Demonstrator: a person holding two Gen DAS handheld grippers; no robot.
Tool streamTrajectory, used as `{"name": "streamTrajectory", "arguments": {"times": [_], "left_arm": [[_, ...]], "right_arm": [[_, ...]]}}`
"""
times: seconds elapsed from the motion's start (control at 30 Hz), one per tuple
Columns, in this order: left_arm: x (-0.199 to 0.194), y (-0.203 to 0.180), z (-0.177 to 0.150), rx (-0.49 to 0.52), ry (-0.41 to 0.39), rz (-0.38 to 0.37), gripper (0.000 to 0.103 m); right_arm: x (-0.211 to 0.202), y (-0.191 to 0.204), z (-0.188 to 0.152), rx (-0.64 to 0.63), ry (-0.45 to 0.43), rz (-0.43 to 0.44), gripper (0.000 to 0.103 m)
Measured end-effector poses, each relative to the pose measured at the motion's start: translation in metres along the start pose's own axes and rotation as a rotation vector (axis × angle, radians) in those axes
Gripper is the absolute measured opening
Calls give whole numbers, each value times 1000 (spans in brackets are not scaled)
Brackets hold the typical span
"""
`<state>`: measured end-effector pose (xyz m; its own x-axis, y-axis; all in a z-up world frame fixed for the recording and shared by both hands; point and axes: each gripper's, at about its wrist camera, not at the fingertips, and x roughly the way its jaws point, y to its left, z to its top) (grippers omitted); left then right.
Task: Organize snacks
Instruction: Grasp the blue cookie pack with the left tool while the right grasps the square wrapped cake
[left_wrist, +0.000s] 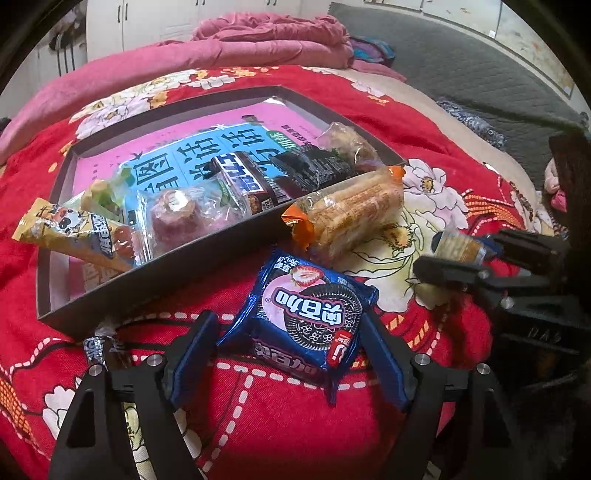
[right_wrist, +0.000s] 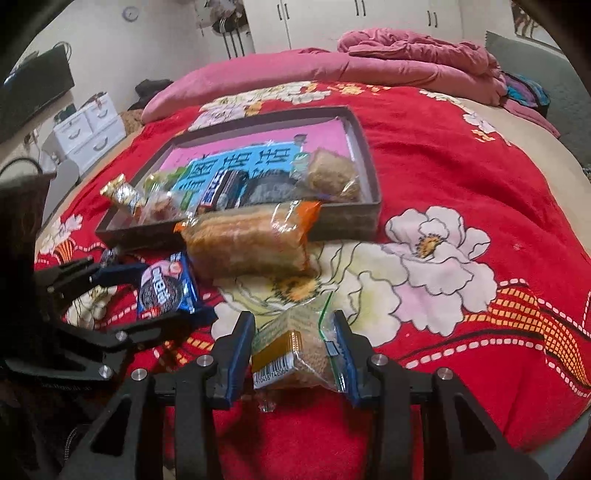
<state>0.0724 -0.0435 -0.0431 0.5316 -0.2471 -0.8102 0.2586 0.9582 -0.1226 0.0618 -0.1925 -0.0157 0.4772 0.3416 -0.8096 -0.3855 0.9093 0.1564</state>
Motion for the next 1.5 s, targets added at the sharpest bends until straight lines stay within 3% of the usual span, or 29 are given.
{"name": "streamTrajectory", "arguments": {"times": [0.2,0.27,0.33,0.6,0.8,1.03,1.5], "left_arm": [[6,-4,0,13,3,24,79],[6,-3,1,4,2,20,74],[5,-2,2,3,1,19,61],[-5,6,4,-44,4,-33,59],[-34,17,4,-83,-48,-50,59],[-58,44,6,-161,-110,-27,59],[-75,77,12,-219,-175,47,59]], "right_arm": [[-6,-8,4,40,-34,7,42],[-8,-10,6,46,-43,8,42],[-10,-10,8,51,-51,11,42],[-16,-5,12,40,-68,17,42],[-21,0,16,29,-81,22,42],[-23,9,20,9,-88,25,42],[-32,15,33,-2,-126,15,42]]}}
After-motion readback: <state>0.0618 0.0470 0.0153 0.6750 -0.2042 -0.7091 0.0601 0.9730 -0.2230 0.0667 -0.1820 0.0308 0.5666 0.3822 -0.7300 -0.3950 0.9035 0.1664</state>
